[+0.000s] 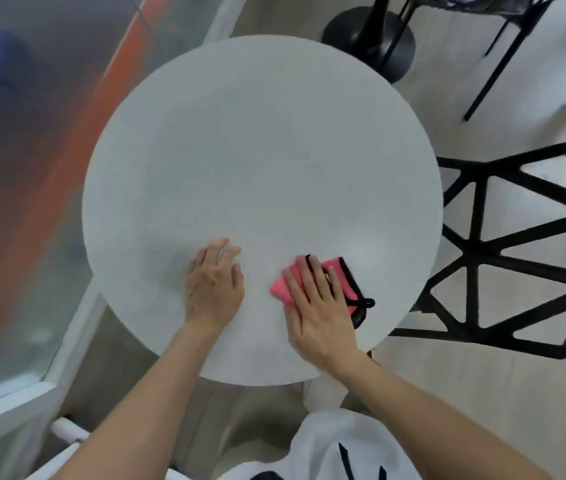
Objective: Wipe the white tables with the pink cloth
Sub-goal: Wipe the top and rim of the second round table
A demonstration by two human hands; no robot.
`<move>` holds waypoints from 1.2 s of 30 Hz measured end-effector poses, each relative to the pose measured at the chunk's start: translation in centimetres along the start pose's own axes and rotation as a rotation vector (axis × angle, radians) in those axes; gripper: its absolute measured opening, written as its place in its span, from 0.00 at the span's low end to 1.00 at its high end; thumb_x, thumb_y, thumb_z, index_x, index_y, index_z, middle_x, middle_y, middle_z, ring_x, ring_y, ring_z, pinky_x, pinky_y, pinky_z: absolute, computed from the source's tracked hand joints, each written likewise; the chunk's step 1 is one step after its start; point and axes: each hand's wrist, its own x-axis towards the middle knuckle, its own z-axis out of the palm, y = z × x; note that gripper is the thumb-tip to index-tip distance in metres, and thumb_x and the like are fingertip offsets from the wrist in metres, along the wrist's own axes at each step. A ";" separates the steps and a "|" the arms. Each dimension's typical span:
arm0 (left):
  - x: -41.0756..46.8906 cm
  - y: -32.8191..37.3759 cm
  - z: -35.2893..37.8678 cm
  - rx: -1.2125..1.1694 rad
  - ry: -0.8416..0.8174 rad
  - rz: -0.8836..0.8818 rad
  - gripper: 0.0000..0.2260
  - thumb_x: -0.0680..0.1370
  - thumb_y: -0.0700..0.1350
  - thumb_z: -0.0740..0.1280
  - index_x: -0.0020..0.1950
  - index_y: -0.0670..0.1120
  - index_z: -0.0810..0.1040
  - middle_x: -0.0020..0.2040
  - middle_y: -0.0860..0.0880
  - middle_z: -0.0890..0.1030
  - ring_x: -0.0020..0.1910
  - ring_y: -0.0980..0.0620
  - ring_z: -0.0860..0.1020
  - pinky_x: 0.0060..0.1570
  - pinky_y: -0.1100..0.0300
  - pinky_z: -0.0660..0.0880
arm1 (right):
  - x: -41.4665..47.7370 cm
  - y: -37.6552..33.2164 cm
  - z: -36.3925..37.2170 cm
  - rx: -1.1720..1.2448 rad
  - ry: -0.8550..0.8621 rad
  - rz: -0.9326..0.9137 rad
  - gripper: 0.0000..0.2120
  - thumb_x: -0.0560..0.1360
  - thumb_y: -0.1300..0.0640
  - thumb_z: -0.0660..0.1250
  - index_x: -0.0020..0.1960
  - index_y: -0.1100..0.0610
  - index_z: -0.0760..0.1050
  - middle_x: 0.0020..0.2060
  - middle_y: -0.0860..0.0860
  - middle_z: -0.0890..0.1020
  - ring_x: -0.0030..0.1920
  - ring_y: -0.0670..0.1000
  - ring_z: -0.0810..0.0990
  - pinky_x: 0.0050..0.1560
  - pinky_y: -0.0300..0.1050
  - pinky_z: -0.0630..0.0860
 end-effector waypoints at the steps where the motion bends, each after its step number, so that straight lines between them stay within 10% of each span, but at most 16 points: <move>1: -1.1 -1.5 -0.7 -0.002 0.010 -0.078 0.14 0.81 0.40 0.68 0.67 0.44 0.82 0.71 0.43 0.79 0.71 0.39 0.76 0.71 0.41 0.74 | 0.4 -2.1 0.9 0.002 -0.044 -0.125 0.29 0.89 0.49 0.55 0.88 0.53 0.55 0.88 0.55 0.50 0.88 0.58 0.46 0.84 0.67 0.54; 8: -8.0 -8.7 -2.8 0.087 0.052 -0.302 0.16 0.78 0.37 0.72 0.67 0.43 0.83 0.65 0.44 0.81 0.64 0.40 0.78 0.68 0.44 0.76 | 14.3 -10.7 4.8 0.014 -0.157 -0.638 0.26 0.88 0.44 0.55 0.84 0.49 0.68 0.86 0.53 0.62 0.87 0.56 0.56 0.86 0.60 0.50; 16: -6.5 -3.5 -1.0 0.026 0.015 -0.232 0.10 0.81 0.41 0.71 0.61 0.44 0.84 0.64 0.45 0.81 0.64 0.43 0.77 0.66 0.43 0.78 | 14.8 2.6 -1.9 0.017 -0.024 0.030 0.29 0.88 0.43 0.52 0.88 0.47 0.59 0.88 0.50 0.53 0.88 0.52 0.46 0.87 0.58 0.45; 21: -2.2 5.2 1.1 -0.098 -0.034 0.005 0.11 0.81 0.46 0.66 0.60 0.46 0.84 0.57 0.47 0.82 0.58 0.43 0.80 0.60 0.44 0.79 | 3.9 7.9 -6.0 0.057 -0.254 0.124 0.31 0.89 0.38 0.46 0.89 0.46 0.49 0.88 0.47 0.43 0.87 0.48 0.36 0.87 0.56 0.39; 25: 1.2 13.9 2.9 -0.171 -0.072 0.073 0.17 0.83 0.53 0.65 0.69 0.47 0.80 0.62 0.47 0.81 0.61 0.44 0.79 0.63 0.45 0.78 | 2.9 9.3 -10.5 0.183 -0.228 0.129 0.28 0.90 0.42 0.51 0.86 0.51 0.62 0.86 0.50 0.63 0.85 0.50 0.60 0.85 0.54 0.59; 28: 3.1 17.9 3.8 -0.146 -0.205 -0.067 0.23 0.83 0.57 0.67 0.74 0.46 0.76 0.67 0.45 0.79 0.67 0.42 0.76 0.67 0.44 0.76 | 0.6 11.7 -13.6 0.047 -0.184 0.089 0.19 0.86 0.50 0.57 0.72 0.54 0.77 0.61 0.51 0.84 0.61 0.56 0.83 0.64 0.55 0.78; 36: 2.2 22.6 3.4 -0.077 -0.287 -0.311 0.10 0.77 0.49 0.76 0.56 0.47 0.83 0.58 0.43 0.84 0.58 0.40 0.82 0.57 0.50 0.80 | -8.8 23.1 -24.4 -0.174 -0.228 0.091 0.10 0.85 0.52 0.59 0.57 0.52 0.79 0.49 0.49 0.83 0.51 0.55 0.82 0.54 0.53 0.79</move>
